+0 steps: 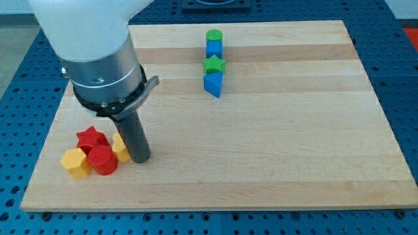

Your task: Push the vertical line of blocks towards the bottom

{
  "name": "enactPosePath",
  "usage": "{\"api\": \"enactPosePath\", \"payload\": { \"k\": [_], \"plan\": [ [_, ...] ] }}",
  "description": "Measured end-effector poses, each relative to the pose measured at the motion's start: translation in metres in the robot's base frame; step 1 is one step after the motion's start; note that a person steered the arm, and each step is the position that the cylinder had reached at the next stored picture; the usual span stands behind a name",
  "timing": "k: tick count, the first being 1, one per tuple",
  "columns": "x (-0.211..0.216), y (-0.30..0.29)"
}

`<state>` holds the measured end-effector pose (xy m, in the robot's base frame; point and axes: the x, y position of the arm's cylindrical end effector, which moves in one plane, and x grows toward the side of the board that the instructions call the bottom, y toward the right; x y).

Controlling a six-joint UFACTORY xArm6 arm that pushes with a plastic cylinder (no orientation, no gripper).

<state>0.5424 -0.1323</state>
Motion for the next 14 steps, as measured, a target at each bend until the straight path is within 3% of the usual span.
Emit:
{"api": "enactPosePath", "payload": {
  "k": [2,5,6,10,13,14],
  "plan": [
    [0.0,-0.013],
    [-0.003,0.08],
    [-0.024,0.107],
    [-0.118,0.205],
    [-0.313,0.209],
    [-0.321,0.171]
  ]
}}
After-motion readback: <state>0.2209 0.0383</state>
